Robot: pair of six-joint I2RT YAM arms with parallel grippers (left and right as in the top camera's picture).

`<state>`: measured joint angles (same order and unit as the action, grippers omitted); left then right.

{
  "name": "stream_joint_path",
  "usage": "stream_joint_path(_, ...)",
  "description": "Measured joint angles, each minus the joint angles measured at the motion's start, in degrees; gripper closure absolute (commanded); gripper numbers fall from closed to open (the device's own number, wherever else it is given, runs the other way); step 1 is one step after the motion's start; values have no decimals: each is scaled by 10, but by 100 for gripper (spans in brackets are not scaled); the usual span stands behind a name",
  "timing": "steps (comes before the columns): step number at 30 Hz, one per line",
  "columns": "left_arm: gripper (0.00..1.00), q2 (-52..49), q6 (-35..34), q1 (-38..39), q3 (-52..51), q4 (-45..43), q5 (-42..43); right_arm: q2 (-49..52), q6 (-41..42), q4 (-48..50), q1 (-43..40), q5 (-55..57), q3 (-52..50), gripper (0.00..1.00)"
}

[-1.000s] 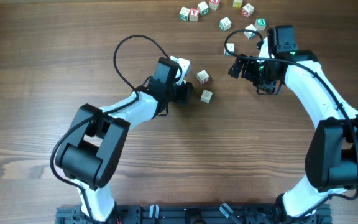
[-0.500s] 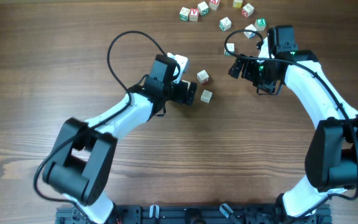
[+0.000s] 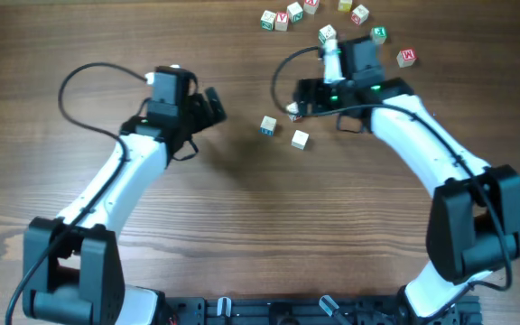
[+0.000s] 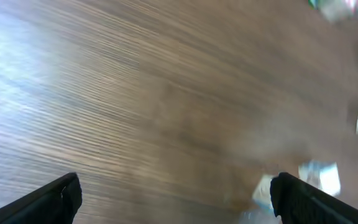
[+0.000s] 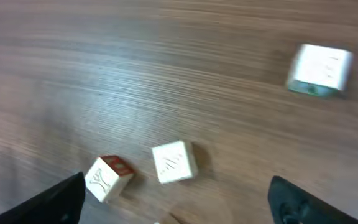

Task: Form a circle

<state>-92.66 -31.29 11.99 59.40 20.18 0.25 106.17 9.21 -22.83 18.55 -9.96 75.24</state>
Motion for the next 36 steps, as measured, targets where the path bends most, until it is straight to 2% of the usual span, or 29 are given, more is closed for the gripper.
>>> stream_joint_path(2, 0, 0, -38, -16, 0, 0, 2, 25, -8, 18, 5, 3, 0, 9)
stream_joint_path(7, 0, 0, -31, -10, 0, 21, 11, 121, -30, 43, 3, 11, 0, 15)
stream_joint_path(12, 0, 0, -19, -10, 0, 34, 11, 125, -39, 70, 3, -5, 2, 25)
stream_joint_path(16, 0, 0, -16, -10, 0, 34, 11, 125, -42, 74, 3, -6, 2, 49)
stream_joint_path(19, 0, 0, -6, -10, 0, 34, 12, 125, -46, 75, 3, -11, 2, 56)
stream_joint_path(28, 0, 0, 2, -10, 0, 34, 11, 125, -105, 19, 3, -40, 2, 59)
stream_joint_path(32, 0, 0, 7, -10, 0, 34, 11, 125, -136, 8, 3, -63, 2, 71)
stream_joint_path(36, 0, 0, 13, -10, 0, 34, 11, 125, -153, 6, 3, -70, 2, 74)
